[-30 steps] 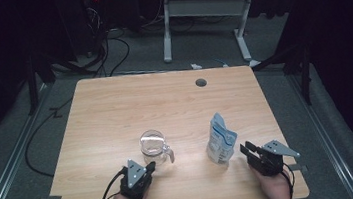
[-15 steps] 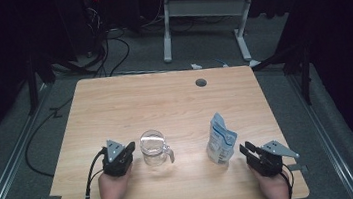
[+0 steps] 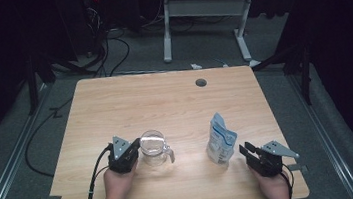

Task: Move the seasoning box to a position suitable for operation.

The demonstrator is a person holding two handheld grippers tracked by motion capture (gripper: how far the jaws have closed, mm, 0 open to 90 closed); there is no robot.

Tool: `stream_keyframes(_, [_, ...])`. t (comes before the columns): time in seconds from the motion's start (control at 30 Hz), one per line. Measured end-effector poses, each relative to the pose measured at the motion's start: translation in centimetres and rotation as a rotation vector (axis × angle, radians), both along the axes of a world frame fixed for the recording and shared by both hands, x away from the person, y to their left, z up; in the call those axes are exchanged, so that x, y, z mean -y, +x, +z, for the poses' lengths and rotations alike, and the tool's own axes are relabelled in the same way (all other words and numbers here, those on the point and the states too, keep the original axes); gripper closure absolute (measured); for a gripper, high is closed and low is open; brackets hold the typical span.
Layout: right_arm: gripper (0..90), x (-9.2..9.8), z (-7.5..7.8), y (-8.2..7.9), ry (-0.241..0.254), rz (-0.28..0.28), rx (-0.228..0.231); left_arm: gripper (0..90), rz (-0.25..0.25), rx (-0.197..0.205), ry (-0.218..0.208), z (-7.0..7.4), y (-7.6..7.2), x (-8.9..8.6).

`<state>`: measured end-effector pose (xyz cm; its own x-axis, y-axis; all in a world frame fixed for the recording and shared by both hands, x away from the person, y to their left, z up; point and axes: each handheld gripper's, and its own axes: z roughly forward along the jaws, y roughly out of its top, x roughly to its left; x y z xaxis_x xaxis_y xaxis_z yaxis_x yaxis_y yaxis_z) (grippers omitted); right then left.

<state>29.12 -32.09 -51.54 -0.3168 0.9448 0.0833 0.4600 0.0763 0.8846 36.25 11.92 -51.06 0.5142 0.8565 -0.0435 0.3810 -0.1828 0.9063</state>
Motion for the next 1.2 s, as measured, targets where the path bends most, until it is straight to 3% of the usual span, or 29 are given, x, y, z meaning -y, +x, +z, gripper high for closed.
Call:
stream_keyframes(0.23, [72.0, 0.1, 0.9, -1.1, 0.004, -0.001, 0.020, 90.0, -0.010, -0.007, -0.015, 0.0, -1.9, 0.2])
stream_keyframes(0.43, [77.2, -0.4, 1.1, -2.9, -0.020, 0.035, -0.002, 90.0, -0.038, -0.001, -0.025, 0.0, -4.2, 1.3])
stream_keyframes(0.6, [80.9, -1.7, 0.4, -4.7, -0.042, 0.088, -0.032, 90.0, -0.087, 0.007, -0.017, 0.1, -5.9, 2.4])
stream_keyframes(0.7, [82.8, -2.9, 0.2, -5.3, -0.049, 0.130, -0.040, 90.0, -0.138, -0.011, 0.000, 0.0, -7.0, 2.9])
stream_keyframes(0.77, [83.2, -3.2, 0.2, -5.3, -0.053, 0.142, -0.039, 89.8, -0.137, -0.010, 0.009, 0.1, -7.2, 2.7])
stream_keyframes(0.83, [84.2, -4.4, 0.6, -5.3, -0.055, 0.177, -0.030, 87.5, -0.099, -0.011, 0.031, 0.3, -7.5, 0.9])
stream_keyframes(0.87, [84.2, -4.4, 0.6, -5.3, -0.055, 0.177, -0.030, 86.2, -0.099, -0.011, 0.031, 0.3, -7.5, 0.9])
stream_keyframes(1.0, [87.5, -6.7, 0.7, -4.7, -0.063, 0.231, -0.019, 83.7, -0.010, -0.004, 0.091, 0.4, -7.6, -2.5])
stream_keyframes(1.1, [90.0, -9.6, 0.7, -3.4, -0.072, 0.257, -0.002, 77.8, 0.026, -0.010, 0.089, 0.4, -7.6, -4.1])
stream_keyframes(1.2, [90.0, -10.9, 0.7, -2.6, -0.080, 0.261, -0.005, 74.3, 0.042, 0.004, 0.086, 0.3, -7.8, -4.8])
